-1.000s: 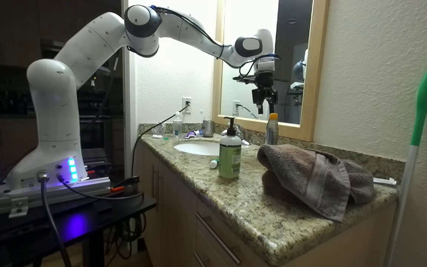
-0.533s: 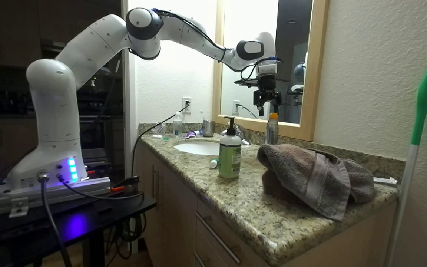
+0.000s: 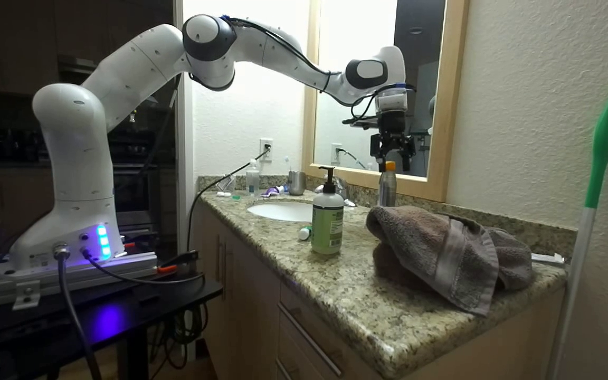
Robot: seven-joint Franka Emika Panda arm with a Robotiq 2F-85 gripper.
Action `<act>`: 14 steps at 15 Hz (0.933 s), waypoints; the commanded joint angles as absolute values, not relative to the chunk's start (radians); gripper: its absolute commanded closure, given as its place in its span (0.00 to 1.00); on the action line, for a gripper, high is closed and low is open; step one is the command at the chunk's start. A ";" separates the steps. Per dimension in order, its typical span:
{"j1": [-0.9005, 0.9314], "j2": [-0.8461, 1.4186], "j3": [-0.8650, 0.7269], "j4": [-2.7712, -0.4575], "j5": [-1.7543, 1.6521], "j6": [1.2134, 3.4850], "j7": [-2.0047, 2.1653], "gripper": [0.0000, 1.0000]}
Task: Move the two bottles to the bottom of the counter and then move the squeeze tube a forward
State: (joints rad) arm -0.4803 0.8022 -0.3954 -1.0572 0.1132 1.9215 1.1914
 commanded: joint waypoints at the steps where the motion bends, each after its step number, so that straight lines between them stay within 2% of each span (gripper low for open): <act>1: -0.509 0.761 -0.329 -1.073 0.208 1.911 1.123 0.00; 14: -0.491 0.828 -0.356 -1.041 0.197 1.910 1.150 0.00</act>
